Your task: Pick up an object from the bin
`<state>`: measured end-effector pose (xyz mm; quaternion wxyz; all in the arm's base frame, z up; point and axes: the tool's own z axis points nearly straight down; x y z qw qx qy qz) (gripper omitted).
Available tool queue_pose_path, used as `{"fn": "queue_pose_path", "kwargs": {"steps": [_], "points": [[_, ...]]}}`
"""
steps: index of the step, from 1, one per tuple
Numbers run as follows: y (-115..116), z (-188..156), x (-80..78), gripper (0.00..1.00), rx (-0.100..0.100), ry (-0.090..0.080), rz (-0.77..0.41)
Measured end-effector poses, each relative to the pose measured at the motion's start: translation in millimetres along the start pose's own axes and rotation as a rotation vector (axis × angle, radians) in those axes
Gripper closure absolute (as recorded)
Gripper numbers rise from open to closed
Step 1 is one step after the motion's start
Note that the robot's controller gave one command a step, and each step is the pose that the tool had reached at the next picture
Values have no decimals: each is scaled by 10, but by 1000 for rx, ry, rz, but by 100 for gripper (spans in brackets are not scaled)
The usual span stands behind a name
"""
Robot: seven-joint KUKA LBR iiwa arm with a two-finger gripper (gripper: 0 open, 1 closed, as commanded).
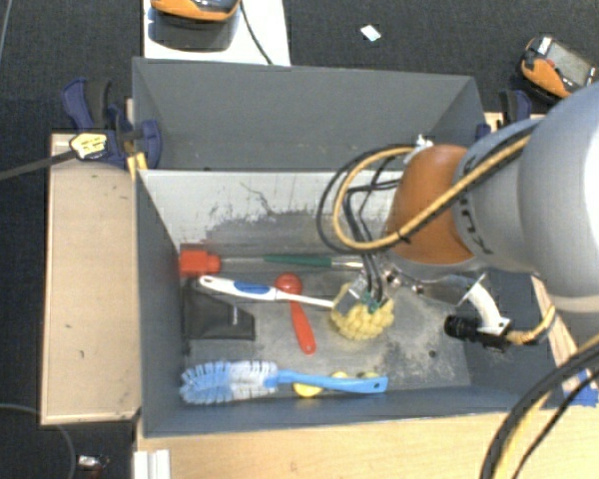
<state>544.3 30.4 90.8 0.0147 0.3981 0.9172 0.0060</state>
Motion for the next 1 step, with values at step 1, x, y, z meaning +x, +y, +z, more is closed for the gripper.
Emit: {"fn": "queue_pose_path", "kwargs": {"steps": [1], "points": [[177,1,-222,100,-1,-1,7]]}}
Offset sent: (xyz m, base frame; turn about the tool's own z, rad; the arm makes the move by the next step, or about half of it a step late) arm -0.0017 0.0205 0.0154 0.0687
